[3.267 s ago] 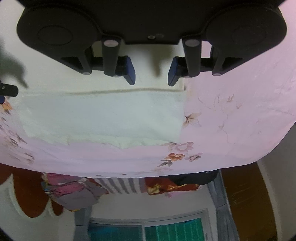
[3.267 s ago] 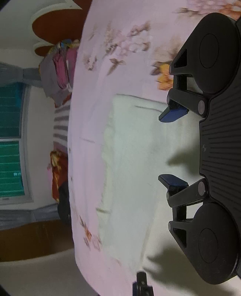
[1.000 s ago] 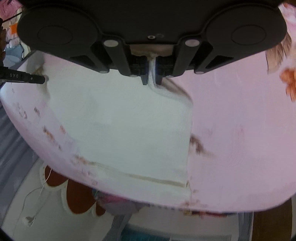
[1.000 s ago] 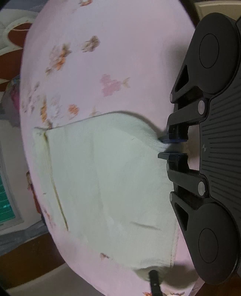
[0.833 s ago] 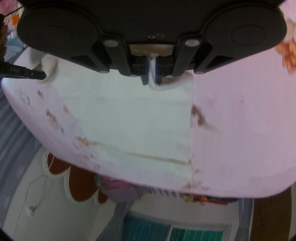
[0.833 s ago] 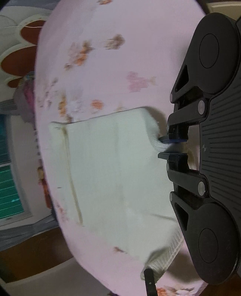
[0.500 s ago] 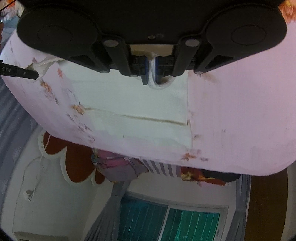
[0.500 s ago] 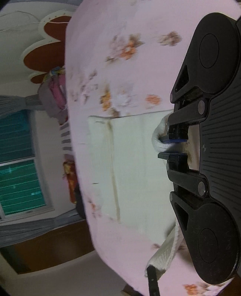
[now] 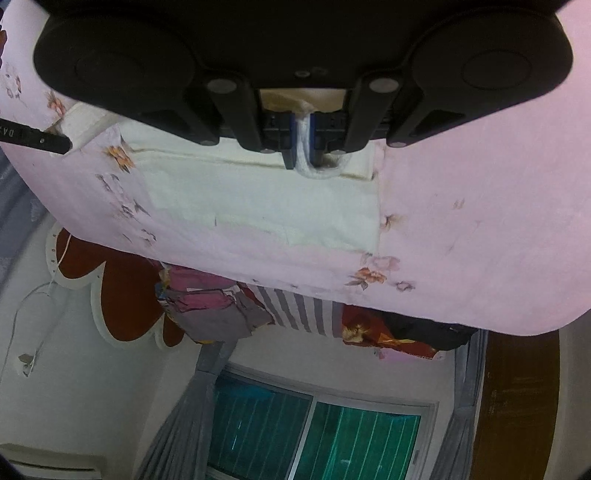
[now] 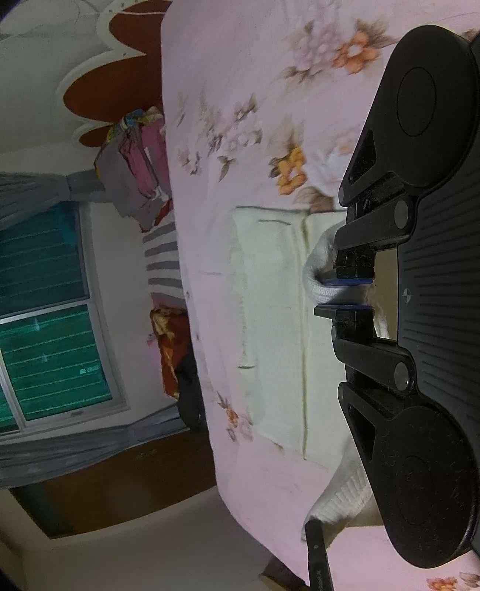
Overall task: Fold small clothes
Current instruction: 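Lift the hem with both grippers and fold it over toward the collar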
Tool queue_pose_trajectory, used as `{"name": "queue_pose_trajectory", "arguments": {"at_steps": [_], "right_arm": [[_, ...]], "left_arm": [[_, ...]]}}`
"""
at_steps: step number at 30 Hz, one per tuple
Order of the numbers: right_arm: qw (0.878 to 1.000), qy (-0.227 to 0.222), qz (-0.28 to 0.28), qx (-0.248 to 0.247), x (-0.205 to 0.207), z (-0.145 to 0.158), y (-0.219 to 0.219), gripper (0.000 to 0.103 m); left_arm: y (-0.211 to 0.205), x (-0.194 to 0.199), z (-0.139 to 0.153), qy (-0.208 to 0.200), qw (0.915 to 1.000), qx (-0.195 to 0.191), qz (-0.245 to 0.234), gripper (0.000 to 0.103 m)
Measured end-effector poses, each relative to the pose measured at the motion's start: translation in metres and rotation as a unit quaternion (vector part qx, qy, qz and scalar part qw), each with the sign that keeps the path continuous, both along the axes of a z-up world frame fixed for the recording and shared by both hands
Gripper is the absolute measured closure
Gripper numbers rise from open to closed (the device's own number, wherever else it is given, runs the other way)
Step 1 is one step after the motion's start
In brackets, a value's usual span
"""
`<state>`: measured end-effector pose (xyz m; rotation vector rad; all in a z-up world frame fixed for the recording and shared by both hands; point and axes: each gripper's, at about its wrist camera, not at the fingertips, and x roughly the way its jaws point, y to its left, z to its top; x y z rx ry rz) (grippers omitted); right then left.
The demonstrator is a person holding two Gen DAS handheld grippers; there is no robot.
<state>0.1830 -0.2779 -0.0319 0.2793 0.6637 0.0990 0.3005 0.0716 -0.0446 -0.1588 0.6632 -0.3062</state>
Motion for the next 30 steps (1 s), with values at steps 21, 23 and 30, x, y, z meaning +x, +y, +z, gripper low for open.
{"name": "queue_pose_trajectory", "arguments": {"at_steps": [21, 23, 30], "right_arm": [[0.999, 0.018, -0.029, 0.035, 0.167, -0.037, -0.047, 0.094], [0.998, 0.034, -0.034, 0.051, 0.181, -0.047, -0.053, 0.094], [0.995, 0.063, -0.042, 0.061, 0.213, -0.071, -0.064, 0.094]], "left_arm": [[-0.037, 0.147, -0.02, 0.03, 0.9972, 0.008, 0.068, 0.097], [-0.042, 0.157, -0.025, 0.035, 0.9967, 0.016, 0.072, 0.097], [-0.052, 0.193, -0.045, 0.067, 0.9932, 0.039, 0.086, 0.095]]}}
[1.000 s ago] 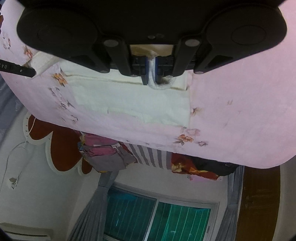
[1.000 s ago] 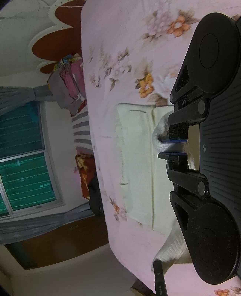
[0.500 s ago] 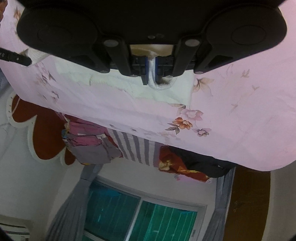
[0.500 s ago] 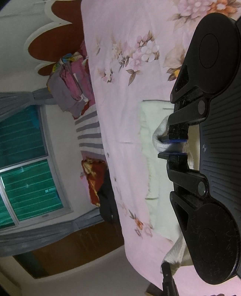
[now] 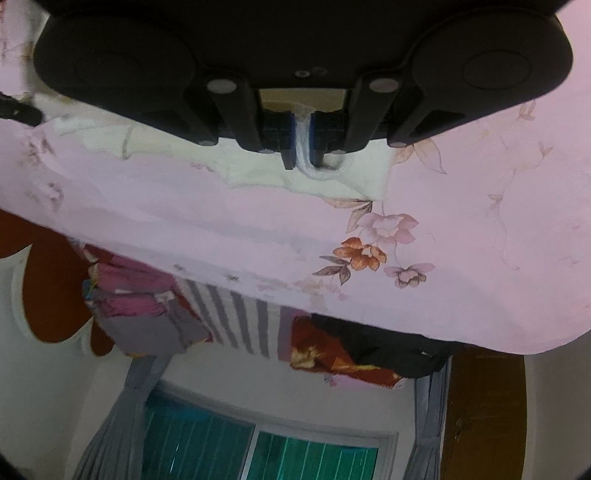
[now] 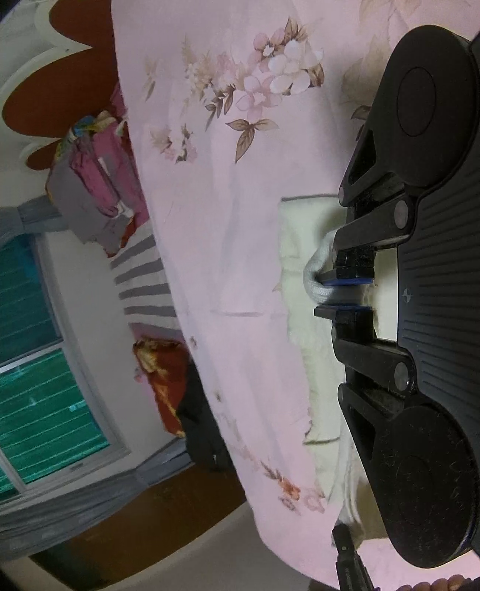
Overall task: Fold small clothes
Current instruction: 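Lift the hem with both grippers and fold it over toward the collar, then open both grippers and release the folded hem onto the sweater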
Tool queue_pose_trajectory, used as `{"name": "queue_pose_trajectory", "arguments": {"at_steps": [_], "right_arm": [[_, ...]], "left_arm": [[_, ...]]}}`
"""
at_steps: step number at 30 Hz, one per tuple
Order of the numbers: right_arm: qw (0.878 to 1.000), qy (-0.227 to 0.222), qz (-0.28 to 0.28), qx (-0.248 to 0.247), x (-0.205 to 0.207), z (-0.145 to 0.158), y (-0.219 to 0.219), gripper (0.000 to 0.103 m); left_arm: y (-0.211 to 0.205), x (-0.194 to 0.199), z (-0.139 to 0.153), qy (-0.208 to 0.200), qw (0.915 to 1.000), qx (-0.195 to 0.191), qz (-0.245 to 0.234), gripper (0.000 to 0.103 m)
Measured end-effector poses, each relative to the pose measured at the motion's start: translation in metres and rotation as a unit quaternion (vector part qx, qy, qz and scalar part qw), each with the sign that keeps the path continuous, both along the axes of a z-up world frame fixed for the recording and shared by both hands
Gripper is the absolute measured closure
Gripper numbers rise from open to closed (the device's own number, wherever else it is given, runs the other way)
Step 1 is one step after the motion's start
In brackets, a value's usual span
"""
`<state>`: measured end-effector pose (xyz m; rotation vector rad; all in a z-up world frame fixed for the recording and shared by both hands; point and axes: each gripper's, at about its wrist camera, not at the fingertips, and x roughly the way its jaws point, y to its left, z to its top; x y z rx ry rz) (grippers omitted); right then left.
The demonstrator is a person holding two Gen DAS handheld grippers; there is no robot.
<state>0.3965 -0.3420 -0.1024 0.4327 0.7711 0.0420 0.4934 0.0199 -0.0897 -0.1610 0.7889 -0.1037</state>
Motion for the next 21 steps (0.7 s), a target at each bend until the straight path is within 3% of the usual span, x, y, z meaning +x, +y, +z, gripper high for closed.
{"name": "queue_pose_trajectory", "arguments": {"at_steps": [5, 6, 8, 9, 10, 13, 17, 19, 21], "right_arm": [[0.999, 0.016, -0.015, 0.025, 0.016, -0.012, -0.013, 0.093], [0.999, 0.017, -0.017, 0.027, 0.019, -0.014, -0.015, 0.087], [0.999, 0.013, -0.027, 0.016, 0.021, -0.015, -0.018, 0.057], [0.999, 0.005, -0.035, 0.006, 0.021, -0.013, -0.019, 0.03], [0.999, -0.007, -0.039, -0.002, 0.02, -0.011, -0.021, 0.025], [0.999, -0.017, -0.031, -0.019, 0.024, -0.01, -0.024, 0.025], [0.999, -0.005, 0.017, -0.049, 0.03, -0.02, -0.014, 0.026], [0.998, 0.003, 0.031, -0.061, 0.033, -0.027, -0.007, 0.041], [0.997, 0.011, 0.044, -0.062, 0.037, -0.035, -0.003, 0.048]], "left_arm": [[0.004, 0.012, -0.007, 0.002, 0.9999, -0.007, 0.013, 0.082], [0.005, 0.012, -0.007, 0.002, 0.9998, -0.01, 0.016, 0.079], [0.011, 0.011, -0.004, -0.007, 0.9996, -0.017, 0.021, 0.068], [0.014, 0.01, -0.002, -0.012, 0.9995, -0.017, 0.025, 0.057], [0.017, 0.009, 0.0, -0.019, 0.9992, -0.017, 0.03, 0.054], [0.024, 0.009, 0.001, -0.024, 0.9993, -0.012, 0.027, 0.053], [0.018, 0.009, -0.014, -0.005, 0.9998, 0.009, -0.014, 0.056], [0.013, 0.01, -0.021, -0.003, 0.9995, 0.018, -0.027, 0.058], [0.008, 0.012, -0.026, 0.0, 0.9992, 0.023, -0.034, 0.06]]}}
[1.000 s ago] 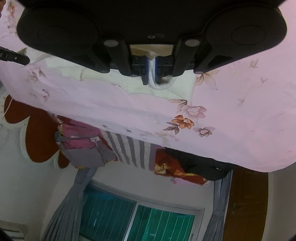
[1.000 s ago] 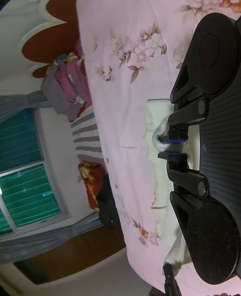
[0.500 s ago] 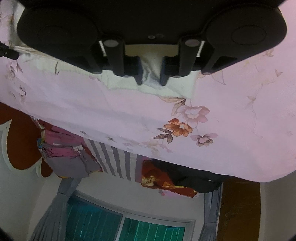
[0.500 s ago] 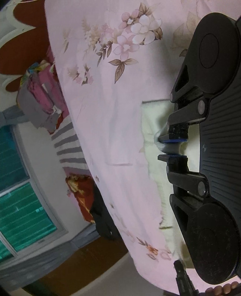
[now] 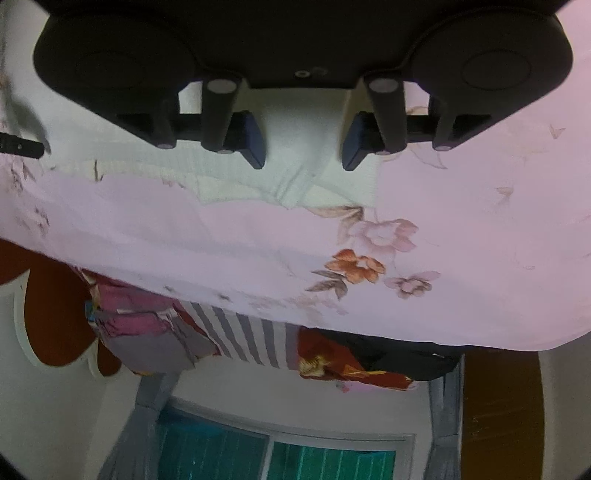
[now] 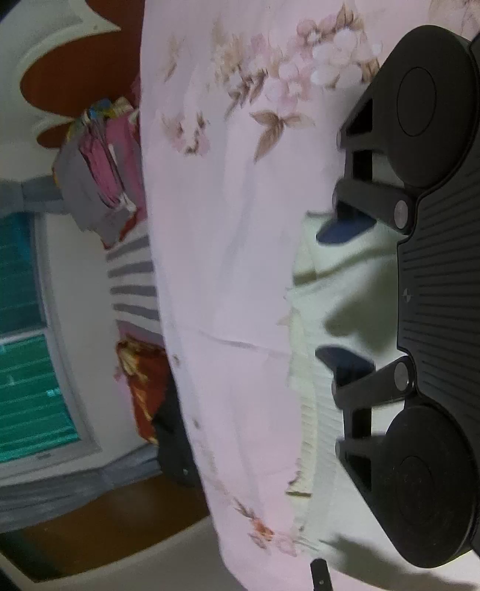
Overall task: Fold small clothes
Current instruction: 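Open both grippers and release the folded hem onto the sweater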
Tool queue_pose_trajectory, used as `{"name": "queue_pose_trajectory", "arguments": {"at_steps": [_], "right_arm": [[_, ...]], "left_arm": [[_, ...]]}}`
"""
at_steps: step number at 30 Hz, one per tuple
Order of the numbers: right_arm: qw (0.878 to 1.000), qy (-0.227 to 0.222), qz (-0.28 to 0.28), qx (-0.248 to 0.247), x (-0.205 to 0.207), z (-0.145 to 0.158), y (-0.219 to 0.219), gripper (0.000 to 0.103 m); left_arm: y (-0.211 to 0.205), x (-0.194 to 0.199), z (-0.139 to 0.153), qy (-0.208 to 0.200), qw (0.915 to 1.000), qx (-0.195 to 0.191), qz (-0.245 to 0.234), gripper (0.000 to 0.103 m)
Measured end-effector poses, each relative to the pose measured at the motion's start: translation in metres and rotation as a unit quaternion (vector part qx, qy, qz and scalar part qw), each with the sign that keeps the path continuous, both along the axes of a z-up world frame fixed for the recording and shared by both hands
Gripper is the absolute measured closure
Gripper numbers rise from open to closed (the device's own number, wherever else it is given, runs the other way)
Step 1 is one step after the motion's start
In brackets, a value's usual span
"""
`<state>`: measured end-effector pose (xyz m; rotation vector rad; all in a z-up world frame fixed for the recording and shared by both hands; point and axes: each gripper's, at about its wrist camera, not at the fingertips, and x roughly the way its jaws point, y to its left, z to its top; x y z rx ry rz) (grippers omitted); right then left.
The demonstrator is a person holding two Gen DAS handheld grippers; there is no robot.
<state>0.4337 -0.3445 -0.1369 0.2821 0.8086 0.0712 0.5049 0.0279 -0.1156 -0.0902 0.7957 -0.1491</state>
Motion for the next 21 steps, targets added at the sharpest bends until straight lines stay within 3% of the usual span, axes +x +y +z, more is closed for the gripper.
{"name": "queue_pose_trajectory", "arguments": {"at_steps": [3, 5, 6, 8, 9, 10, 11, 17, 21], "right_arm": [[1.0, 0.004, 0.014, -0.007, 0.004, -0.008, 0.004, 0.048], [1.0, 0.008, 0.025, -0.011, 0.006, -0.012, 0.006, 0.062], [1.0, 0.009, 0.028, -0.01, 0.007, -0.013, 0.006, 0.072], [1.0, 0.01, 0.027, -0.006, 0.007, -0.014, 0.004, 0.074], [1.0, 0.009, 0.027, -0.005, 0.006, -0.015, 0.003, 0.08], [1.0, 0.008, 0.029, -0.006, 0.007, -0.014, 0.003, 0.096], [1.0, 0.005, 0.029, -0.009, 0.007, -0.014, 0.002, 0.099], [0.999, -0.042, 0.011, -0.008, 0.003, 0.003, -0.002, 0.1], [0.998, -0.051, 0.006, -0.023, 0.008, 0.004, 0.001, 0.1]], "left_arm": [[-0.005, 0.006, -0.006, 0.009, 0.9999, 0.007, -0.012, 0.07], [-0.006, 0.009, -0.011, 0.018, 0.9997, 0.012, -0.014, 0.077], [-0.004, 0.01, -0.013, 0.019, 0.9997, 0.011, -0.012, 0.089], [-0.002, 0.009, -0.015, 0.016, 0.9998, 0.012, -0.006, 0.1], [-0.001, 0.008, -0.015, 0.011, 0.9999, 0.01, -0.004, 0.1], [0.0, 0.006, -0.014, 0.007, 0.9999, 0.007, -0.002, 0.1], [0.0, 0.005, -0.013, 0.002, 1.0, 0.006, 0.0, 0.101], [-0.001, 0.001, 0.004, -0.048, 0.9982, 0.011, 0.033, 0.101], [-0.005, 0.008, -0.006, -0.038, 0.9979, 0.024, 0.046, 0.101]]}}
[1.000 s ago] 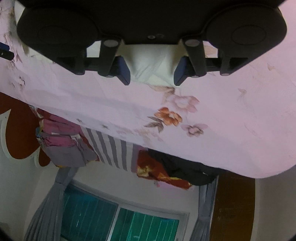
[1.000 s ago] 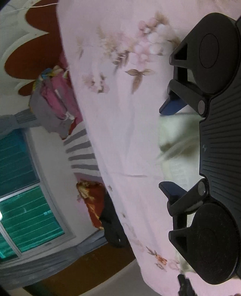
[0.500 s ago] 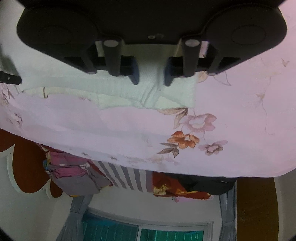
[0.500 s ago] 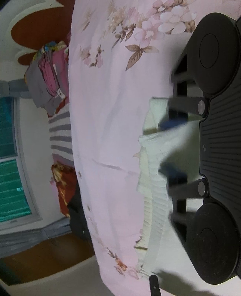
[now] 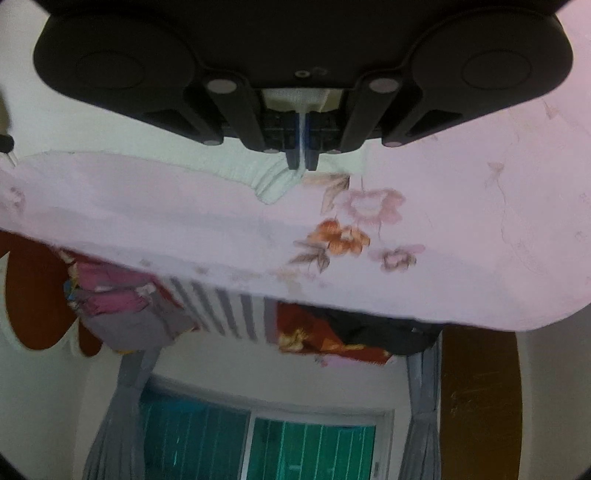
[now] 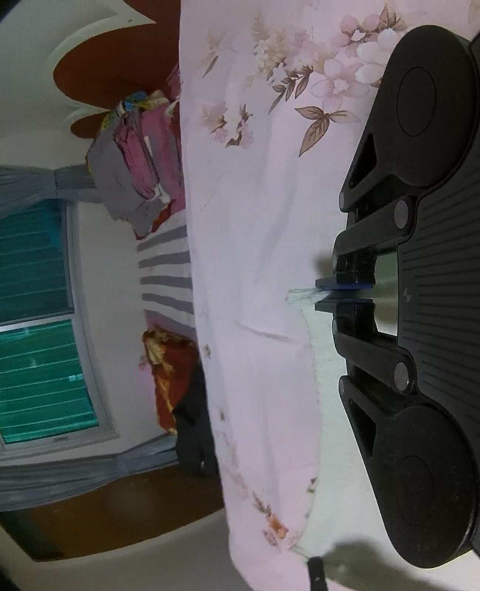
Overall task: Fold small clothes
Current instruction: 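Open both grippers and release the folded hem onto the sweater, then press and smooth the folded sweater with both open grippers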
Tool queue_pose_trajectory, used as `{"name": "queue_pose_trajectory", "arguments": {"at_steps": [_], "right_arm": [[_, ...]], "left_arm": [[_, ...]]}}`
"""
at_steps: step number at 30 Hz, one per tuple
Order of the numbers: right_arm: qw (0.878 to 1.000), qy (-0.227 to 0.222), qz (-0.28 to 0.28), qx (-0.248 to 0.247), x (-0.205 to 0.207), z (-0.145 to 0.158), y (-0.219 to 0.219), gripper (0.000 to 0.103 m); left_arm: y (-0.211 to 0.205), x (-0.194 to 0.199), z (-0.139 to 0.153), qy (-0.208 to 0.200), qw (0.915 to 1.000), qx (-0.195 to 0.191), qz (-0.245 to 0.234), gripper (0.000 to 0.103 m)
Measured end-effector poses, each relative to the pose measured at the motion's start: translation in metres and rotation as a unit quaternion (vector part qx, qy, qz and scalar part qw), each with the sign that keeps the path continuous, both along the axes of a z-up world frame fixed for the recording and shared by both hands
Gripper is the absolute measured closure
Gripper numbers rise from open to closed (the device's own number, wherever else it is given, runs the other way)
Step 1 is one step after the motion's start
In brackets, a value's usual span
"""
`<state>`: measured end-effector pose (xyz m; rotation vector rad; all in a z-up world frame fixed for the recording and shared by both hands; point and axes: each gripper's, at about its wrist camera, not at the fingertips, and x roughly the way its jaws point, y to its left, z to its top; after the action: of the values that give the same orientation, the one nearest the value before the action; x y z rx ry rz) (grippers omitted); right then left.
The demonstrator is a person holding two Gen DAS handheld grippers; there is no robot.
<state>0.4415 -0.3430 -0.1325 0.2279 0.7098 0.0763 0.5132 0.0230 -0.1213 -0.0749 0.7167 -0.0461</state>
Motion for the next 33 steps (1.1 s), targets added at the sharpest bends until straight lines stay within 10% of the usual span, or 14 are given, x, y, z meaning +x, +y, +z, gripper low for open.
{"name": "queue_pose_trajectory", "arguments": {"at_steps": [5, 8, 12, 33], "right_arm": [[0.999, 0.044, -0.006, -0.001, 0.009, -0.026, -0.001, 0.099], [0.999, 0.04, -0.006, -0.006, 0.006, -0.021, -0.005, 0.097], [1.0, 0.016, -0.02, -0.007, -0.004, -0.008, -0.009, 0.045], [0.998, 0.032, 0.05, 0.023, -0.031, 0.007, 0.056, 0.045]], "left_arm": [[-0.013, -0.001, -0.017, 0.014, 0.9987, 0.048, -0.013, 0.099], [-0.013, -0.004, -0.014, 0.015, 0.998, 0.058, -0.019, 0.079], [-0.004, -0.007, -0.006, 0.022, 0.9986, 0.047, -0.009, 0.063], [-0.048, -0.064, 0.023, 0.012, 0.9953, 0.052, -0.081, 0.055]]}}
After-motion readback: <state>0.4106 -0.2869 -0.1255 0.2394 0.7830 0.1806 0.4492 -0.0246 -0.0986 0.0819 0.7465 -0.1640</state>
